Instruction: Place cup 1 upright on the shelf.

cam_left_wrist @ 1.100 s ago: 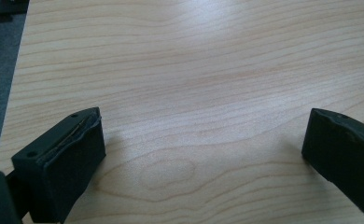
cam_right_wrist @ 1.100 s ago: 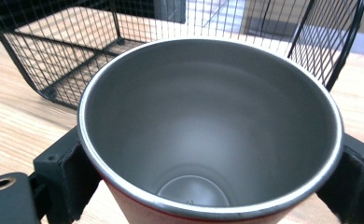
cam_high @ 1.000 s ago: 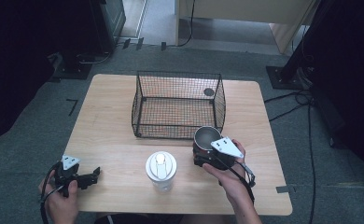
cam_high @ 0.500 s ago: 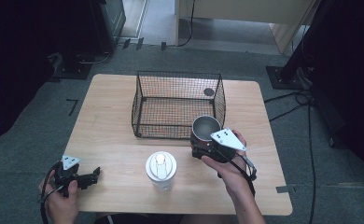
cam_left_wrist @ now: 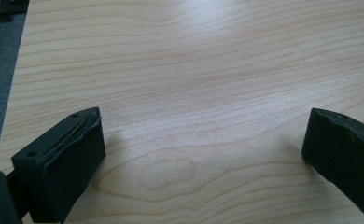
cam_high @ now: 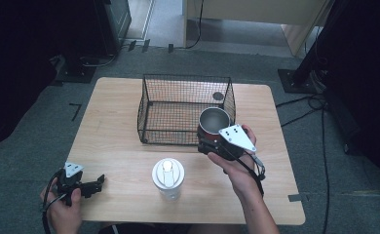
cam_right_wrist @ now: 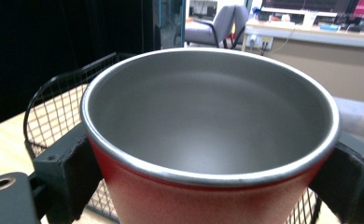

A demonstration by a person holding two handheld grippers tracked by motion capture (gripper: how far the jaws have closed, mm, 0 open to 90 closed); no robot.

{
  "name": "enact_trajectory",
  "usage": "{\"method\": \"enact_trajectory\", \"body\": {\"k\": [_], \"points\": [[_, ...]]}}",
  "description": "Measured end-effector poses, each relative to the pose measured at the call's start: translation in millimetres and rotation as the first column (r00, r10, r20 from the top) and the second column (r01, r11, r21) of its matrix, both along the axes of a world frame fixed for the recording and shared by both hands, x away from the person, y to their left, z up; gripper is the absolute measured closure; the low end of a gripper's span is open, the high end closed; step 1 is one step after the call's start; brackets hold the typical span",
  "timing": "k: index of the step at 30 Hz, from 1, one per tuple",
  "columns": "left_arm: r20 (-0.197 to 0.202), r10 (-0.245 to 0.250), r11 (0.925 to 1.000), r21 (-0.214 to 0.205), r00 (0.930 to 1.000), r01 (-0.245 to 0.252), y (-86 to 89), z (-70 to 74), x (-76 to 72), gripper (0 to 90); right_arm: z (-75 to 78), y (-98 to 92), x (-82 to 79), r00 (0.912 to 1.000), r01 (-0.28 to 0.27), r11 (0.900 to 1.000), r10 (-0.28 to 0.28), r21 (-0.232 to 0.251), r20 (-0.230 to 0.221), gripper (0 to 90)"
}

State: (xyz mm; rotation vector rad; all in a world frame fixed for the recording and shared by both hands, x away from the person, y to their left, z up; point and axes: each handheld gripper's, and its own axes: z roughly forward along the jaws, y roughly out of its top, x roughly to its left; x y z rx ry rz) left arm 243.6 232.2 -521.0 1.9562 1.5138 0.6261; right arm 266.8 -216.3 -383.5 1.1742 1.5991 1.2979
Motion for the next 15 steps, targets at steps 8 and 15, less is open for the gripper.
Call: {"method": "enact_trajectory", "body": {"k": [8,15], "points": [[0.001,0.001,1.0000,0.000,1.0000,-0.001,-0.1,0.0,0.0,0.0,6.4,3.3,15.3,0.9980,0.015,0.9993,-0.017,0.036,0.061,7.5],[0.000,0.000,1.0000,0.000,1.0000,0.000,0.0,0.0,0.0,0.0,14.4,4.1,31.1,0.9926,0.035,0.9975,-0.042,0.060,0.114,7.5]]}}
